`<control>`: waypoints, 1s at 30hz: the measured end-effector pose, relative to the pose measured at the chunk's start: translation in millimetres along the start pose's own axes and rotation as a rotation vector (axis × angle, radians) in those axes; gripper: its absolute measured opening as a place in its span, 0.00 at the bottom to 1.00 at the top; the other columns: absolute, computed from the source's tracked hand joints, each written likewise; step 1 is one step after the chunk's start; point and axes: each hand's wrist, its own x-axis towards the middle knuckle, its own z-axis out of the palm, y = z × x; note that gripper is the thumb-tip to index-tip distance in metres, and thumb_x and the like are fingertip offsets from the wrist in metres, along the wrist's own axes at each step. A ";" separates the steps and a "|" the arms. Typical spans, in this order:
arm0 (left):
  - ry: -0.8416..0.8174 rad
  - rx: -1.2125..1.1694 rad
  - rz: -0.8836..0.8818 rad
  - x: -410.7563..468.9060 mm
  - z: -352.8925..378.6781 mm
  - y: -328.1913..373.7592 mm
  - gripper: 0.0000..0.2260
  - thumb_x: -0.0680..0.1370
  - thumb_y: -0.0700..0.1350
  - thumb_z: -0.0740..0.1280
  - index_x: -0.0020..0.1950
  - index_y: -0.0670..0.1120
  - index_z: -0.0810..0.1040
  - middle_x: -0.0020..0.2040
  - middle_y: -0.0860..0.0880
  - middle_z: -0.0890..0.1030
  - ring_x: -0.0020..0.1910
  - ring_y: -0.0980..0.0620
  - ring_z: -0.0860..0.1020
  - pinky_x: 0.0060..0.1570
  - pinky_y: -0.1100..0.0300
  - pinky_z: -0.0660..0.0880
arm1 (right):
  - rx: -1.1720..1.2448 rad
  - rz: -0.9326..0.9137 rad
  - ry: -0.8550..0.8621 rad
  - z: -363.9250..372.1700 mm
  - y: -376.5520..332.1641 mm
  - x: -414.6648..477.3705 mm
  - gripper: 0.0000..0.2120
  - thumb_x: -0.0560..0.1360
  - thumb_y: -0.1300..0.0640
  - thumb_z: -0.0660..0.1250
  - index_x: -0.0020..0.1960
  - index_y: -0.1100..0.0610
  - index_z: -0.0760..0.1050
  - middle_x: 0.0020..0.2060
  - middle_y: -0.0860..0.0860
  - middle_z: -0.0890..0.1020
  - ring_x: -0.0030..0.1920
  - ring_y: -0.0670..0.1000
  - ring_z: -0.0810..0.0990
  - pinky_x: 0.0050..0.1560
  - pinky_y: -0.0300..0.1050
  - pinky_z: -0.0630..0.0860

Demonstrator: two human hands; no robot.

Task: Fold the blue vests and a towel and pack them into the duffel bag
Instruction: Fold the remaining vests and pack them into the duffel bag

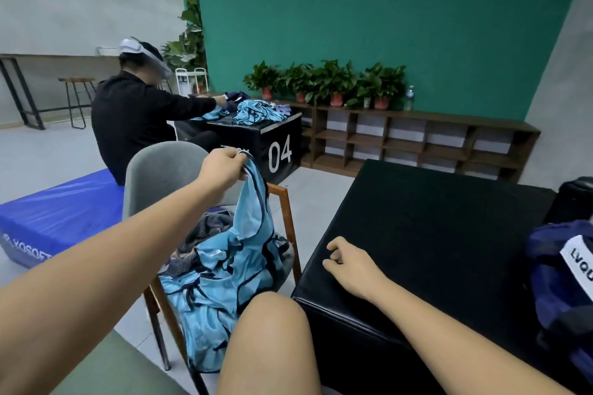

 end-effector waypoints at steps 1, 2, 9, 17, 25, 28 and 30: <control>-0.010 -0.055 0.002 0.0 -0.3 9.0 0.13 0.83 0.44 0.64 0.38 0.45 0.79 0.33 0.49 0.82 0.33 0.53 0.82 0.30 0.62 0.70 | 0.053 0.002 -0.004 -2.0 -9.0 -0.4 0.16 0.81 0.47 0.68 0.67 0.47 0.73 0.51 0.42 0.83 0.53 0.46 0.81 0.59 0.48 0.79; -0.017 -0.103 0.006 -0.6 -1.7 18.8 0.13 0.83 0.43 0.64 0.38 0.46 0.78 0.33 0.49 0.81 0.31 0.54 0.81 0.30 0.63 0.70 | 0.097 0.001 -0.012 -3.9 -18.0 -1.6 0.16 0.81 0.47 0.69 0.67 0.48 0.73 0.48 0.44 0.84 0.50 0.45 0.82 0.56 0.47 0.80; -0.030 -0.344 0.065 -7.0 -18.7 88.2 0.07 0.83 0.40 0.64 0.46 0.44 0.75 0.36 0.45 0.77 0.34 0.52 0.83 0.25 0.64 0.66 | 0.237 -0.020 -0.033 -23.4 -72.5 -16.7 0.31 0.80 0.41 0.70 0.78 0.48 0.65 0.47 0.51 0.84 0.46 0.50 0.83 0.49 0.46 0.79; -0.146 -0.641 0.116 -33.2 -22.6 140.9 0.07 0.86 0.39 0.60 0.52 0.41 0.75 0.31 0.53 0.82 0.40 0.49 0.87 0.32 0.62 0.65 | 0.517 -0.038 0.047 -47.0 -117.7 -22.1 0.37 0.74 0.35 0.75 0.78 0.44 0.66 0.45 0.50 0.88 0.39 0.46 0.86 0.44 0.43 0.79; -0.217 -0.747 0.182 -54.4 -22.3 179.6 0.06 0.85 0.40 0.61 0.52 0.41 0.76 0.44 0.41 0.87 0.45 0.46 0.85 0.34 0.61 0.68 | 0.784 0.012 0.175 -97.1 -139.1 -30.4 0.24 0.79 0.44 0.75 0.65 0.57 0.73 0.37 0.53 0.85 0.29 0.50 0.75 0.27 0.42 0.69; -0.243 -0.785 0.220 -62.8 -22.4 197.3 0.05 0.85 0.40 0.62 0.50 0.41 0.75 0.40 0.43 0.86 0.46 0.46 0.87 0.34 0.62 0.68 | 0.841 -0.016 0.215 -123.7 -142.6 -38.2 0.18 0.81 0.47 0.74 0.63 0.58 0.75 0.36 0.53 0.84 0.28 0.49 0.72 0.25 0.39 0.66; -0.261 -0.784 0.246 -67.0 -22.1 206.9 0.06 0.85 0.39 0.63 0.48 0.42 0.75 0.38 0.44 0.85 0.48 0.44 0.85 0.34 0.60 0.66 | 0.833 -0.037 0.290 -143.4 -144.8 -42.8 0.13 0.84 0.51 0.70 0.60 0.60 0.77 0.36 0.53 0.84 0.28 0.48 0.71 0.25 0.39 0.66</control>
